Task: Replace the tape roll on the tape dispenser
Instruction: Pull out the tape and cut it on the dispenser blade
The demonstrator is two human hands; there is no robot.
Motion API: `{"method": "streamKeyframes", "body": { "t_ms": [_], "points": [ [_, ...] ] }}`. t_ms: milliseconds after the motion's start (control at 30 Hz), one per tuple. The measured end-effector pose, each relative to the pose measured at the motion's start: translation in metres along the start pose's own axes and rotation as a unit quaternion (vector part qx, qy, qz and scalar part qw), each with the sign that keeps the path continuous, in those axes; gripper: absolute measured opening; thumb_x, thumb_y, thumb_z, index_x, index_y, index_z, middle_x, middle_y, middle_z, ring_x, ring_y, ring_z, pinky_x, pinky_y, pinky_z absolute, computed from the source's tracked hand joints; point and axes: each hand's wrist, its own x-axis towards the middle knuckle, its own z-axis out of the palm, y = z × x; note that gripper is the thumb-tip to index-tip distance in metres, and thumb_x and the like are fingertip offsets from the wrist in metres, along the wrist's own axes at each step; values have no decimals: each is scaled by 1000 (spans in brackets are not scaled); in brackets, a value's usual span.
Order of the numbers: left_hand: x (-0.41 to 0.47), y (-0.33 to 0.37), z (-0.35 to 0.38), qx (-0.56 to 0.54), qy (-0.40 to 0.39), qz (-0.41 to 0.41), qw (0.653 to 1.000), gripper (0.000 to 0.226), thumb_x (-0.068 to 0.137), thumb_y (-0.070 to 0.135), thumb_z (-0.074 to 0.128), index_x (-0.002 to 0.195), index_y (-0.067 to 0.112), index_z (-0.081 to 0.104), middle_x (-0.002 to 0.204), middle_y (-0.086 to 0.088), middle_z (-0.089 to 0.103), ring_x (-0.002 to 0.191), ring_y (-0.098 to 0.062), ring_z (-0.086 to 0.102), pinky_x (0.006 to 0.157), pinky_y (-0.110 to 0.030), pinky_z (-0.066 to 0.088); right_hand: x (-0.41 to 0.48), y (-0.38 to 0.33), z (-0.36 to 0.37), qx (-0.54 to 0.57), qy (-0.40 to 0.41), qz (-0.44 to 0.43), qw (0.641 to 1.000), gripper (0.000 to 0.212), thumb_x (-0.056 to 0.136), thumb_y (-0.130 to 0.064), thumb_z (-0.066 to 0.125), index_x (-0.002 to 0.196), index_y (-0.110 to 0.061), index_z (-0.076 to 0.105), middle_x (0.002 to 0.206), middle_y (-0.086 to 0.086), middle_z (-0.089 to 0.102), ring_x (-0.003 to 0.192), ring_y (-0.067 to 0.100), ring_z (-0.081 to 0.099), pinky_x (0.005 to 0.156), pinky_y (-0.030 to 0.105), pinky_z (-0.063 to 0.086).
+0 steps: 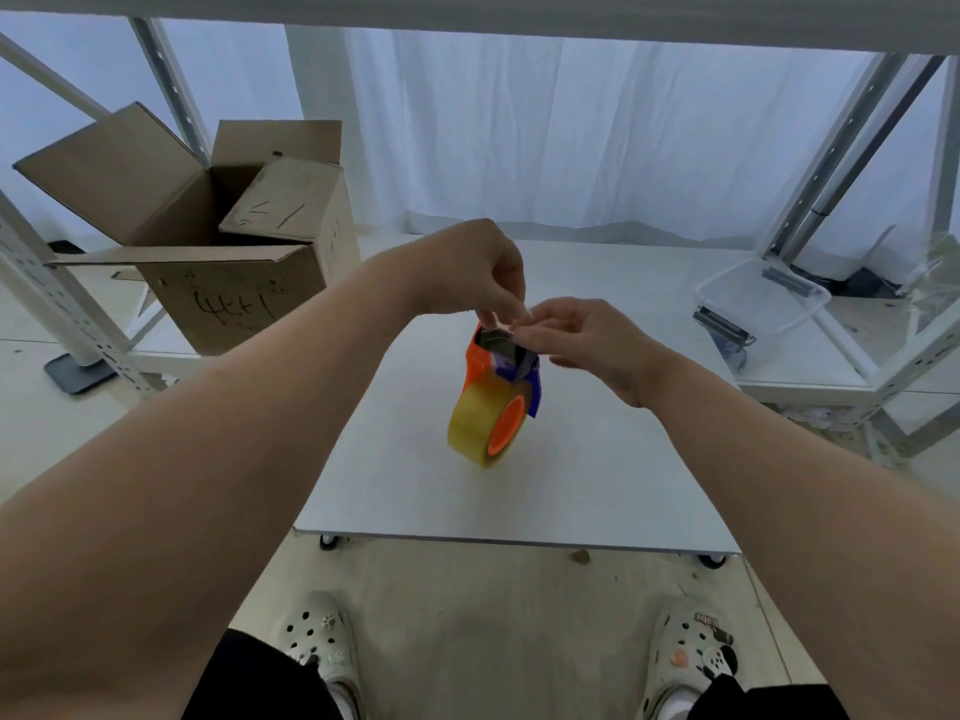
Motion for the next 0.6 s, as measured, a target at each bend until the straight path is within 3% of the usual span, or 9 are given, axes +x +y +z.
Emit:
{"method": "streamKeyframes", "body": {
  "t_ms": [100, 267, 400, 467, 533, 600],
  "points": [
    [3, -1, 8, 34, 30, -4, 999, 10, 79, 17, 70, 83, 8, 70, 74, -1, 70, 72, -12, 68, 76, -29, 57, 6, -4, 6, -50, 70, -48, 995, 14, 82, -18, 72, 88, -7, 67, 91, 12, 73, 85, 19, 68, 71, 26, 55],
    [3, -3, 13, -9, 45, -35, 998, 13, 78, 18, 70, 84, 7, 72, 76, -2, 69, 74, -12, 64, 73, -27, 54, 12, -5, 11, -112, 141, -69, 981, 17, 83, -24, 71, 80, -8, 66, 78, 5, 68, 77, 18, 64, 69, 26, 53],
    [-3, -7, 6, -52, 4, -58, 997, 23, 78, 21, 72, 98, 10, 71, 98, -2, 70, 91, -11, 62, 75, -20, 48, 12, -8, 12, -130, 142, -70, 979, 18, 81, -25, 72, 78, -8, 66, 78, 5, 68, 75, 16, 62, 70, 28, 52],
    [-4, -11, 2, -82, -29, -85, 993, 47, 76, 24, 74, 121, 18, 59, 123, 3, 60, 111, -14, 55, 86, -22, 45, 12, -6, 9, -122, 153, -60, 979, 15, 80, -20, 72, 78, -6, 66, 78, 7, 68, 73, 16, 61, 70, 30, 51],
    [-5, -18, 10, -73, -46, -120, 989, 84, 71, 30, 79, 142, 21, 34, 145, 2, 38, 130, -19, 40, 102, -31, 38, 12, -2, 4, -97, 168, -45, 980, 11, 80, -16, 71, 75, -7, 65, 76, 6, 67, 72, 17, 60, 69, 32, 51],
    [-9, -23, 40, -18, -42, -147, 988, 106, 66, 40, 81, 148, 18, 17, 152, -3, 24, 138, -24, 28, 109, -36, 30, 13, 1, 0, -91, 180, -35, 979, 11, 79, -15, 70, 71, -12, 64, 72, 3, 66, 70, 15, 61, 69, 31, 52]
  ]
}}
